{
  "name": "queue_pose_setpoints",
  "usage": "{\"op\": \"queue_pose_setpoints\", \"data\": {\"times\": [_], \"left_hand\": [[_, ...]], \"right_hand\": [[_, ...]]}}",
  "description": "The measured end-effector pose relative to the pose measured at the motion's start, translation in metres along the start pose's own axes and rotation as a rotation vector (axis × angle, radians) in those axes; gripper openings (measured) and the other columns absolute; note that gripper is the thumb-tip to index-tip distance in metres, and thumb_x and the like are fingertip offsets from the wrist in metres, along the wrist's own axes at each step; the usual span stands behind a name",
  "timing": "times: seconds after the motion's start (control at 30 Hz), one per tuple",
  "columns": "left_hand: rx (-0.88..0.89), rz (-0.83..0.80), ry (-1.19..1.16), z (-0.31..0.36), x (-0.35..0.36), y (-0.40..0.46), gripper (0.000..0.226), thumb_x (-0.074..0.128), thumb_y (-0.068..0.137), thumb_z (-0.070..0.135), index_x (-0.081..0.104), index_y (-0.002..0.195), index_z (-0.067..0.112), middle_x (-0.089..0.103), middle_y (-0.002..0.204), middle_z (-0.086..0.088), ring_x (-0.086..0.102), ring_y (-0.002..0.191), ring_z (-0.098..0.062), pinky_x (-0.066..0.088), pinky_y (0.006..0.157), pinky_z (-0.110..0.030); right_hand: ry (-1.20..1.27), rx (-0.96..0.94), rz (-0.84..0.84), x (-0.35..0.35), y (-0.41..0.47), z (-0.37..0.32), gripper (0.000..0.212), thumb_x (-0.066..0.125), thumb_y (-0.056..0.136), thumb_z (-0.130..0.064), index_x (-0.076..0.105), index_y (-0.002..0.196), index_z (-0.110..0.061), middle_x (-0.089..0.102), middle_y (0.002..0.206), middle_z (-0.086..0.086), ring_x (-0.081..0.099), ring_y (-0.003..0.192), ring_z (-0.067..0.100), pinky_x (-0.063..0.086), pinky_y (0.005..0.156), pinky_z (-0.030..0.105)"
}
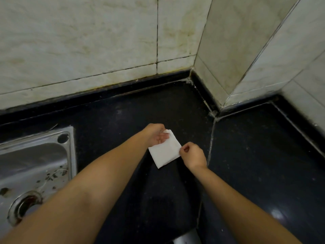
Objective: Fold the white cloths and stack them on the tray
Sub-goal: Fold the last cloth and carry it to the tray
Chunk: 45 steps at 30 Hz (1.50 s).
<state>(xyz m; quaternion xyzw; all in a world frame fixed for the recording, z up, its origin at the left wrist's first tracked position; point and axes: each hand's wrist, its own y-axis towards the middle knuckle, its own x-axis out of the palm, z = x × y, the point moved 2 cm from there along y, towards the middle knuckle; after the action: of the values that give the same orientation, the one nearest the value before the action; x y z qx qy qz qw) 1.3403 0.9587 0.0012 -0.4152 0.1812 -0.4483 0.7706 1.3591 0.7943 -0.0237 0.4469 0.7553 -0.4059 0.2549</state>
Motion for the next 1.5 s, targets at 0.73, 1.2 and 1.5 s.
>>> {"op": "queue_pose_setpoints", "data": {"times": [0.73,1.2,1.5], "left_hand": [[0.308,0.445,0.895,-0.071,-0.037,-0.004,0.037,0.050,0.093,0.033,0.056,0.117,0.005,0.060,0.116,-0.010,0.061,0.103,-0.028,0.046,0.075,-0.034],[0.378,0.194,0.035,-0.043,-0.007,-0.083,0.022,0.053,0.092,0.013,0.050,0.113,0.009,0.058,0.116,-0.014,0.058,0.105,-0.029,0.052,0.091,-0.046],[0.335,-0.221,-0.285,-0.055,0.041,-0.143,0.038,0.047,0.098,0.020,0.049,0.128,-0.003,0.062,0.108,-0.017,0.061,0.093,-0.029,0.050,0.078,-0.041]], "right_hand": [[-0.286,0.080,-0.188,0.013,0.040,-0.047,0.044,0.053,0.093,-0.029,0.046,0.130,-0.006,0.053,0.131,0.014,0.052,0.119,0.031,0.042,0.102,0.043],[0.517,-0.091,-0.320,-0.049,-0.025,-0.033,0.020,0.049,0.089,-0.010,0.049,0.109,-0.015,0.056,0.111,0.005,0.057,0.103,0.023,0.053,0.090,0.044],[0.628,-0.175,-0.082,-0.105,-0.110,-0.011,0.040,0.039,0.085,-0.002,0.054,0.120,-0.012,0.062,0.116,0.007,0.060,0.108,0.024,0.051,0.094,0.047]]}}
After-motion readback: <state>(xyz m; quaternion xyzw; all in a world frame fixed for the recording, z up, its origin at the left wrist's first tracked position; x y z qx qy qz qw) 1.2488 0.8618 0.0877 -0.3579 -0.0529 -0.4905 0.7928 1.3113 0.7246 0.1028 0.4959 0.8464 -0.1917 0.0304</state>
